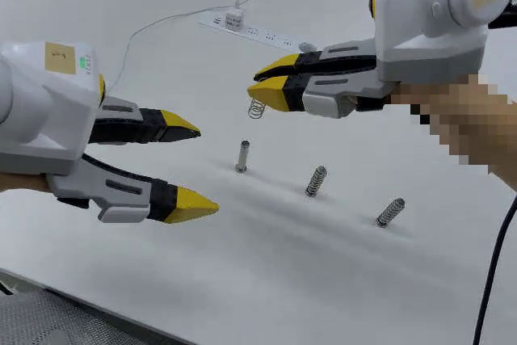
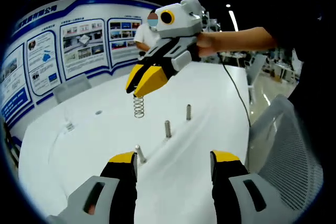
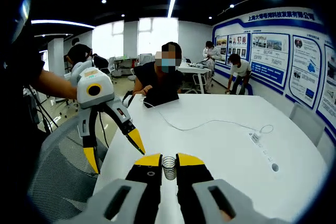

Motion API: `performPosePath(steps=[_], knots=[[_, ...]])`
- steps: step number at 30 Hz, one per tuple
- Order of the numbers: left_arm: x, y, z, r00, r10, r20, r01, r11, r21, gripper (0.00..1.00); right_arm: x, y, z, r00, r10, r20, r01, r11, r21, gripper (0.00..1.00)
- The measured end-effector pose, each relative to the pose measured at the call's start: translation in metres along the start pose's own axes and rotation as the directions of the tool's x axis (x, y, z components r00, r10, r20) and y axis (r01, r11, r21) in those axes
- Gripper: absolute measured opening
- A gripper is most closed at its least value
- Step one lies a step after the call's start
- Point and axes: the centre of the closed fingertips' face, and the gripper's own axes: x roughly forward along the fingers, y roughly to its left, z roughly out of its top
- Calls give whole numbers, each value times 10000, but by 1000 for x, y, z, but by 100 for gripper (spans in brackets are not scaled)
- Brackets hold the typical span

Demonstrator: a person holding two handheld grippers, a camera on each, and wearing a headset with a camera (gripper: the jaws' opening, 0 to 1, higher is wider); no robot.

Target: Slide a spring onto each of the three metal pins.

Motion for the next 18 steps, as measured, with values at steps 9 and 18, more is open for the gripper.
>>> performPosePath(steps=[9, 18], knots=[[-2, 9, -8, 9994, 334, -120, -337, 9991, -274, 67, 23, -15, -27, 9985, -282, -467, 312, 9974, 644, 11], [-4, 13, -12, 9987, 503, 105, -496, 9971, -573, 72, 37, -28, -49, 9943, -681, -825, 805, 9841, 1583, 11]])
